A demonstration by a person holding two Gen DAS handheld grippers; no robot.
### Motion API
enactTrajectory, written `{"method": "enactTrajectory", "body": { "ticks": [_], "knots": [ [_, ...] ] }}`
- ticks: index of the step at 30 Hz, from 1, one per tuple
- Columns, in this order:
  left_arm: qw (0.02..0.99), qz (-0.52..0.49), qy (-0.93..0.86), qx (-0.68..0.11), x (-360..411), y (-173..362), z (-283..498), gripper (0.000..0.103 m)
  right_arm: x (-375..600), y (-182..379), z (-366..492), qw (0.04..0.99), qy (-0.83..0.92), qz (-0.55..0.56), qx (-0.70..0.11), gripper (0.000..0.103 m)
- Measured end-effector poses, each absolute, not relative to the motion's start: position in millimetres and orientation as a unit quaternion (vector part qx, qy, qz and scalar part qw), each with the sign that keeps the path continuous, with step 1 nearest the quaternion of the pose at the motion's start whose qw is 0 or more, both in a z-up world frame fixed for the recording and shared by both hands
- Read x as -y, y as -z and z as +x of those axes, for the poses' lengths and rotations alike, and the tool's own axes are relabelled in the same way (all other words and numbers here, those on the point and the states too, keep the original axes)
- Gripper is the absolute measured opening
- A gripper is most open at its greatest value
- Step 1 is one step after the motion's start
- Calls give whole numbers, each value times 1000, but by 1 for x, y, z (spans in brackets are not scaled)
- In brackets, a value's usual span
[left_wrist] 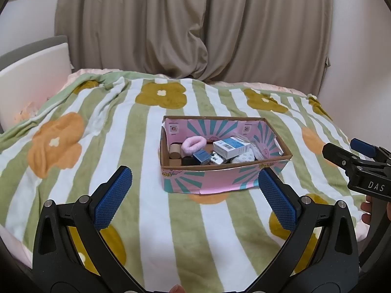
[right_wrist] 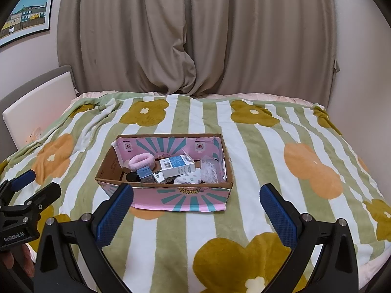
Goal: Organize objects
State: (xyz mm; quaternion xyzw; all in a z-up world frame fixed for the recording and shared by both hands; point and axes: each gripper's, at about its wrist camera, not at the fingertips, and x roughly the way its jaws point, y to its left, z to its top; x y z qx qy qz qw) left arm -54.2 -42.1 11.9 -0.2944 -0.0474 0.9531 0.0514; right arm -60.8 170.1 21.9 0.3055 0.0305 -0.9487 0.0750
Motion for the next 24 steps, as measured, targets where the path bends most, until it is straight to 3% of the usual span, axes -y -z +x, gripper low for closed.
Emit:
{"method": "enactTrajectory", "body": {
  "ticks": [9,15,24],
  "knots": [
    [47,-293,-954,39,40,-12,-53,103,-170,-22,-61,75,948,306,-30,103],
    [27,-260,-965,-10,27,-17,-42,103,-169,-21,-61,76,948,307,-32,103],
    [45,-252,-967,8,29,-17,-40,103,-165,-20,-63,78,948,308,-33,103]
  ]
}}
